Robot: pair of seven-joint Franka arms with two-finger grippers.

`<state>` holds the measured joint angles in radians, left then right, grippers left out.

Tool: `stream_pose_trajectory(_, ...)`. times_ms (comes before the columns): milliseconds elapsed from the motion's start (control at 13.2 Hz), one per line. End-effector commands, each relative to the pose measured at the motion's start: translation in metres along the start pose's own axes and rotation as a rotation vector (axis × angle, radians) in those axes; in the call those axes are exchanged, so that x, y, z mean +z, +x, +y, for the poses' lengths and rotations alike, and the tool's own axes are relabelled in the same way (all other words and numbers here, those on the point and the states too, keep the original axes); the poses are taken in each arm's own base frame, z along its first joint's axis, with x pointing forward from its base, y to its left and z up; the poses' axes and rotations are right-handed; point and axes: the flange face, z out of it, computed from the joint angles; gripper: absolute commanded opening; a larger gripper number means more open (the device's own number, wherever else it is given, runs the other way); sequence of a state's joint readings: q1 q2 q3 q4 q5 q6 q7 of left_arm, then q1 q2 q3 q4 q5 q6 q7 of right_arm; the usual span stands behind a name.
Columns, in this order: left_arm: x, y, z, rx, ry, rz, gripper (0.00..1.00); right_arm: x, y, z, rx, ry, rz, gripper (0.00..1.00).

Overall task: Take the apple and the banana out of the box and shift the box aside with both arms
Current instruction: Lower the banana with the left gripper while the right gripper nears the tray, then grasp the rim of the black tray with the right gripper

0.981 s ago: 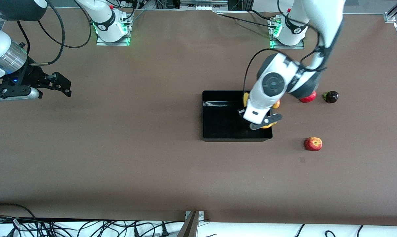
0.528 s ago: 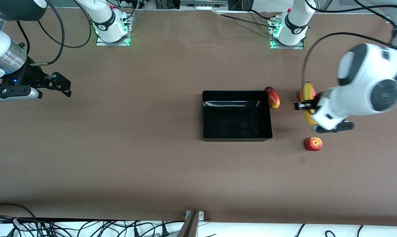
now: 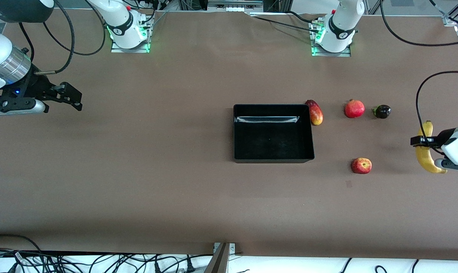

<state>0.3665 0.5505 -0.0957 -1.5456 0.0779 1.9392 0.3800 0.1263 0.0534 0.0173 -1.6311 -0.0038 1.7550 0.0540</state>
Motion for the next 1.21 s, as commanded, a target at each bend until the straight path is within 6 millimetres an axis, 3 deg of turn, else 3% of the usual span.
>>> stream_pose_trajectory(0,0.027,0.024,0.004,0.034,0.034,0.052,0.00,0.038,0.005,-0.048,-0.070,0.019,-0.078,1.00)
stream_pose_trajectory(302,0.063,0.037,0.002,-0.019,0.041,0.103,0.00,0.124,0.010,-0.183,-0.143,0.016,-0.112,1.00)
stream_pose_trajectory(453,0.094,0.033,0.008,-0.039,0.052,0.159,0.00,0.172,0.004,-0.263,-0.177,0.031,-0.067,1.00)
stream_pose_trajectory(679,0.127,0.021,0.017,-0.033,0.058,0.198,0.00,0.232,-0.005,-0.359,-0.051,0.036,-0.065,1.00)
stream_pose_trajectory(830,0.135,0.017,0.023,-0.028,0.055,0.191,0.00,0.262,-0.013,-0.411,0.019,0.082,-0.010,1.00)
stream_pose_trajectory(906,0.140,0.015,0.025,-0.026,0.053,0.189,0.00,0.277,-0.019,-0.427,0.033,0.100,0.011,1.00)
stream_pose_trajectory(981,0.141,0.015,0.026,-0.023,0.060,0.207,0.45,0.286,-0.023,-0.434,0.029,0.109,0.019,1.00)
stream_pose_trajectory(1057,0.142,0.015,0.027,-0.023,0.059,0.209,0.99,0.290,-0.024,-0.434,0.035,0.107,0.017,1.00)
stream_pose_trajectory(1132,0.141,0.014,0.027,-0.022,0.060,0.208,1.00,0.299,-0.030,-0.441,0.037,0.102,0.007,1.00)
